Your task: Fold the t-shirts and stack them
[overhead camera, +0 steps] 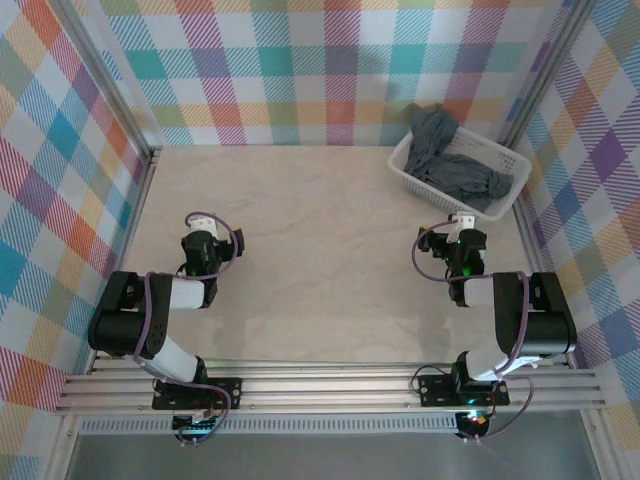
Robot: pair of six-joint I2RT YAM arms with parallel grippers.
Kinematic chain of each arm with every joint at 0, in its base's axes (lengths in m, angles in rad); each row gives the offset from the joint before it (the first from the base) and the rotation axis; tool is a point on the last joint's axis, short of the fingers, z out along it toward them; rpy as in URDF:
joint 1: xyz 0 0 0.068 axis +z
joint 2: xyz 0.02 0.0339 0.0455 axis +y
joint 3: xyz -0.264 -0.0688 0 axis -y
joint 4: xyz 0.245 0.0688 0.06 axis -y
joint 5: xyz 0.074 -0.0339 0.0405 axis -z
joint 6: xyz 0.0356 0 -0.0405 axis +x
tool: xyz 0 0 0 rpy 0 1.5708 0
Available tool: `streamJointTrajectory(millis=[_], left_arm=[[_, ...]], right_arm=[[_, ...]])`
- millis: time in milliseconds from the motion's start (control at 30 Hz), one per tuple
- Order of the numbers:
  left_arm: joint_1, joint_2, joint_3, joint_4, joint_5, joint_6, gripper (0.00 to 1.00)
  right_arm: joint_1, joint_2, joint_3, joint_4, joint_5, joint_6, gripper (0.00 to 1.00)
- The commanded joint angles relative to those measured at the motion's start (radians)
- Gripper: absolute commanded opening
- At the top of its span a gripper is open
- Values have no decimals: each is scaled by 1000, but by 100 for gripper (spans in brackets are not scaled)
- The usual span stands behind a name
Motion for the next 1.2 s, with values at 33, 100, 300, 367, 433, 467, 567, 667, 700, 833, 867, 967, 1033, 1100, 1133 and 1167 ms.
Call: streamJointTrajectory(millis=[33, 100, 300, 367, 433, 467, 567, 667, 700, 833, 867, 967, 1033, 1100, 1133, 1167], left_arm=[[-1, 1, -3, -4, 13, 17, 100], [-1, 1, -3, -4, 14, 17, 100], [-1, 1, -4, -3, 13, 17, 100], [-1, 1, -3, -3, 13, 18, 100], [-1, 2, -3, -4, 12, 17, 100], [-1, 2, -3, -5, 13, 18, 100], [0, 2, -3, -5, 13, 17, 100], [-2, 1, -2, -3, 12, 17, 100], [-1, 2, -3, -4, 12, 17, 100], [-21, -267, 79, -315, -82, -19, 100], [-22, -363, 101, -356, -60, -47, 100], [-74, -537, 235, -463, -49, -95, 100], [-75, -541, 452, -793, -106, -326, 100], [-70, -482, 678, -1165, -183, -601, 100], [-56, -451, 723, -1175, -124, -622, 100], [-36, -406, 771, -1155, 19, -612, 100]], right_arm=[[7, 3, 4, 18, 4, -5, 100], [7, 4, 4, 19, 4, -5, 100], [7, 4, 4, 19, 4, -5, 100], [7, 4, 4, 19, 4, -5, 100], [6, 4, 4, 19, 5, -5, 100], [7, 4, 4, 18, 4, -5, 100], [7, 3, 4, 18, 5, -5, 100], [6, 4, 5, 17, 4, -3, 100], [7, 4, 4, 21, 4, -5, 100], [108, -265, 17, -173, 201, -49, 100], [138, -373, 66, -294, 226, -36, 100], [148, -512, 330, -671, 157, 120, 100], [129, -455, 497, -765, -29, 135, 100], [118, -361, 627, -813, -27, 327, 100], [105, -313, 670, -814, -53, 362, 100], [92, -238, 752, -839, -91, 370, 100]])
